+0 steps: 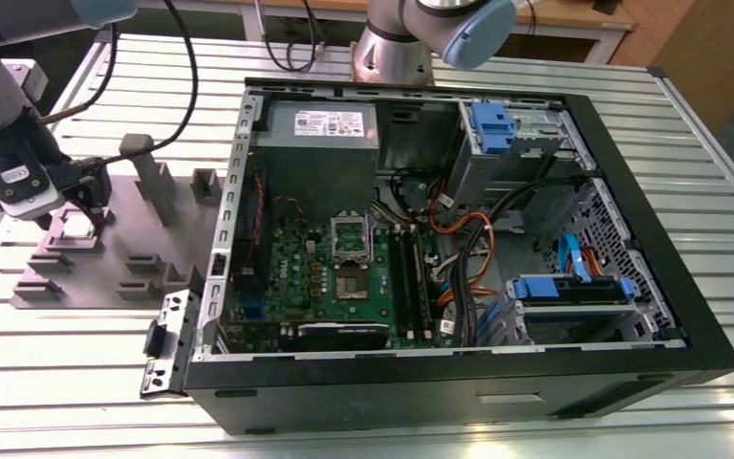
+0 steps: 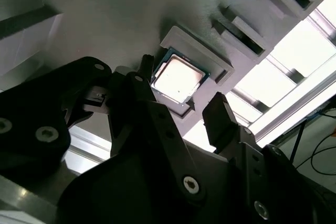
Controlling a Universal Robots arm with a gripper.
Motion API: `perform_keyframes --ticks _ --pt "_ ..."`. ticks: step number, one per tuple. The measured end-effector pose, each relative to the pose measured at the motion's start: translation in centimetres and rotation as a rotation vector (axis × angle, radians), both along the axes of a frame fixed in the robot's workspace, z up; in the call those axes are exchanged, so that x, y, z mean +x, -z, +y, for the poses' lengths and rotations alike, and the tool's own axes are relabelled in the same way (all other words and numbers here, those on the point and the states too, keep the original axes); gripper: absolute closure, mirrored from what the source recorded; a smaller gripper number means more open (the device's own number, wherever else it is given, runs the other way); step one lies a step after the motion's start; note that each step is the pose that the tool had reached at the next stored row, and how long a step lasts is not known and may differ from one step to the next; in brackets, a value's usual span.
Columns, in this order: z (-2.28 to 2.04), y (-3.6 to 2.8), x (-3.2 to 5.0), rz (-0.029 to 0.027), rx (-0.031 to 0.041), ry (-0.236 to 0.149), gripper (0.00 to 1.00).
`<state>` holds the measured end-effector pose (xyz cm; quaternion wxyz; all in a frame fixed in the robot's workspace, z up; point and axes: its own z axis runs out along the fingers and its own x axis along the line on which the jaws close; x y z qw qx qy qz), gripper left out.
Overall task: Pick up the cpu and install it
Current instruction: 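Pick up the cpu and move it towards the insertion slot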
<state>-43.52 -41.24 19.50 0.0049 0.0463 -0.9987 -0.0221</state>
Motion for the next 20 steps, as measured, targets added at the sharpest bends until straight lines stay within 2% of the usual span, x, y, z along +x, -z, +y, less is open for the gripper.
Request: perform_keyframes --ticks 11,20 --pt "0.44 1.14 -0.06 0.0001 0.0001 0.0 0.35" --pt "0.37 1.2 -0.06 -0.0002 -0.0016 0.0 0.35"
